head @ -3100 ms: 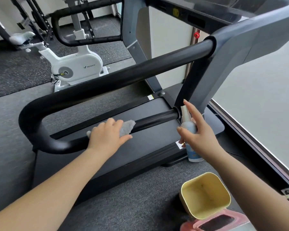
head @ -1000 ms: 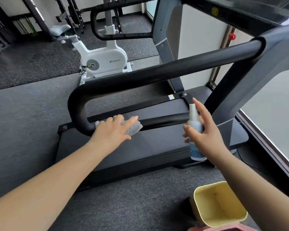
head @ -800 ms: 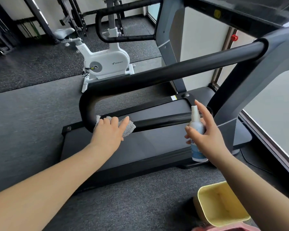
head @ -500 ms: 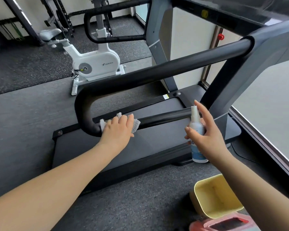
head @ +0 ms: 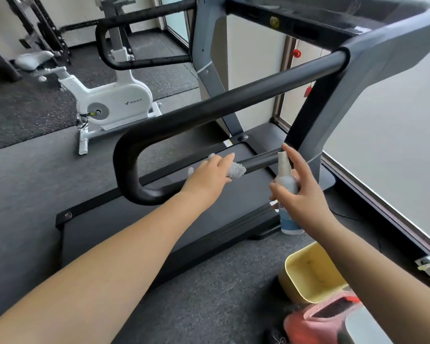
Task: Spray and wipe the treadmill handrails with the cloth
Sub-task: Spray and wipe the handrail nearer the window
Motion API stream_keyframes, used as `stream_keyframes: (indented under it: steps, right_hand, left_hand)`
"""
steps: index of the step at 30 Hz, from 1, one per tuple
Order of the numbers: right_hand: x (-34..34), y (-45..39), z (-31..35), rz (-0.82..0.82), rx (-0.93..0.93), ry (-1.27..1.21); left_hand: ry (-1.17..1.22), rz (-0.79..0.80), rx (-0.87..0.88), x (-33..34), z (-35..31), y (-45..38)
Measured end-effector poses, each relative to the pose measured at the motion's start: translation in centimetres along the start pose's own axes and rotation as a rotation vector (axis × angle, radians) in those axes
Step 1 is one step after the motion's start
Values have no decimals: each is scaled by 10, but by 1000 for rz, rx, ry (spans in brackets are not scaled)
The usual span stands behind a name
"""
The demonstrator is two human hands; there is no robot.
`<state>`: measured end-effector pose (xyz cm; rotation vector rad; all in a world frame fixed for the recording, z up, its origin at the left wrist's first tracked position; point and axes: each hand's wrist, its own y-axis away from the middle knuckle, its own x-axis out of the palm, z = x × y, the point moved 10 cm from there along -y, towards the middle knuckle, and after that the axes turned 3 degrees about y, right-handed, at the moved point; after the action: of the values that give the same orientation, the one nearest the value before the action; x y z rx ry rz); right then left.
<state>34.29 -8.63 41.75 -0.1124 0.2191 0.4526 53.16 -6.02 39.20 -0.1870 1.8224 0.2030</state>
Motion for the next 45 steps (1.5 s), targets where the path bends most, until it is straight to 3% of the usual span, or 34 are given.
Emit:
stream_keyframes:
  steps: [5,11,22,36,45]
  right_hand:
    - [2,20,6,-18,8,-1]
    - [-1,42,9,-6,3,6]
    - [27,98,14,-51,11,53]
    - [178,176,58,-291,67,39]
    - [251,207,90,-267,55,82]
  left_hand:
    - [224,-141,52,-20,-19,34]
    - [379,-103,-10,-12,-25,75]
    - [452,-86,-117,-16,8,142]
    - [462,-1,-63,-72,169,231]
    - [500,-46,-91,-105,232,272]
